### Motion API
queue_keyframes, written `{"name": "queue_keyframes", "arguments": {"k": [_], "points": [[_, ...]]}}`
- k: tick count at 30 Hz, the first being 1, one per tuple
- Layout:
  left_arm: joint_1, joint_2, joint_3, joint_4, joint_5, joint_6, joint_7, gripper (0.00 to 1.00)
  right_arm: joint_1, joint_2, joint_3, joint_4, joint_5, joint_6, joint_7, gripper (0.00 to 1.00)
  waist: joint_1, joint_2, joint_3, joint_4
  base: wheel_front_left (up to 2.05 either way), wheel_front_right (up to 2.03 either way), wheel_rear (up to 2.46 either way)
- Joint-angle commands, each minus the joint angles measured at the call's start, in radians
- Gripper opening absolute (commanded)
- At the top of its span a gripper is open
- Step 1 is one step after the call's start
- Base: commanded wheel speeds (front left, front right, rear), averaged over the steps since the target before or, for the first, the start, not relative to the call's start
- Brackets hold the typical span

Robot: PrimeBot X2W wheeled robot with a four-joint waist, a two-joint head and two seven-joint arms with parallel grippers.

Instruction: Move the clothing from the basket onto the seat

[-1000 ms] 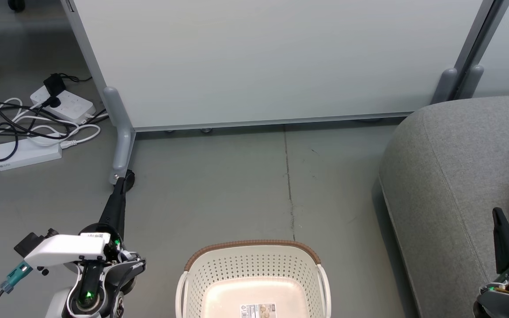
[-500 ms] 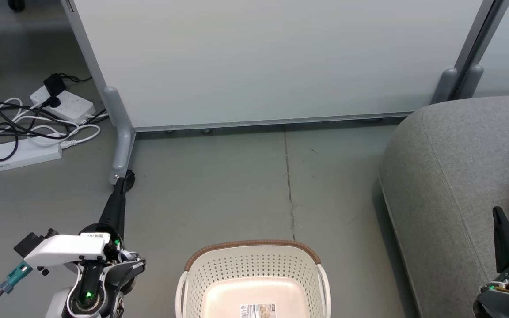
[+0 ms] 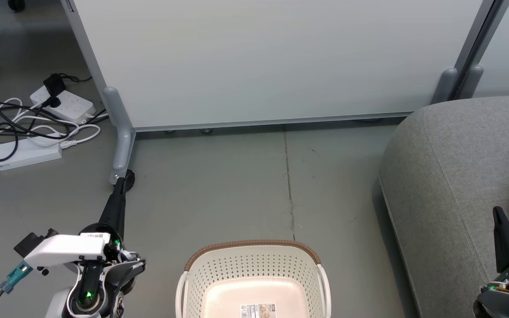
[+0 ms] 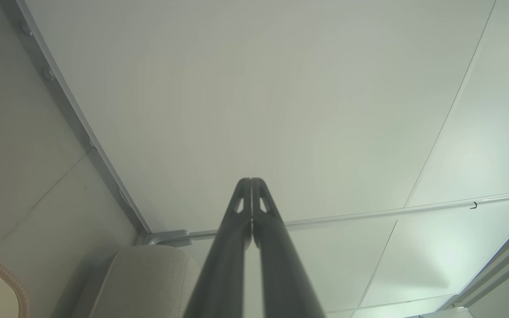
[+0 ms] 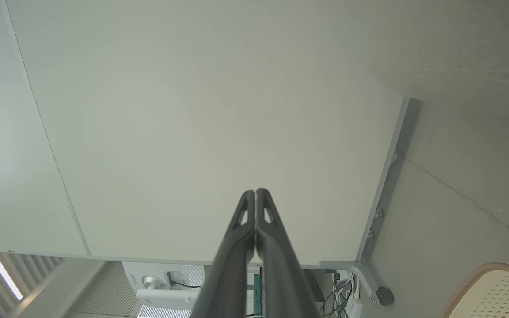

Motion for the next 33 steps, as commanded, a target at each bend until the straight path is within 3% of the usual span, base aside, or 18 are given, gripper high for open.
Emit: {"name": "queue_keyframes", "arguments": {"k": [1,33], "points": [[-0.016,0.003,0.006,0.002,0.0,-0.004,0.003,0.0,-0.004,-0.002,-0.003,-0.001,-0.004,0.002,0.008,0.0,0.0,-0.0001,0.0,0.0,0.0,0.0,0.0],[-0.016,0.002,0.007,0.002,0.002,-0.004,0.004,0.0,-0.005,0.001,-0.008,-0.001,-0.008,0.003,0.01,0.0,0.0,-0.0001,0.0,0.0,0.0,0.0,0.0]]}}
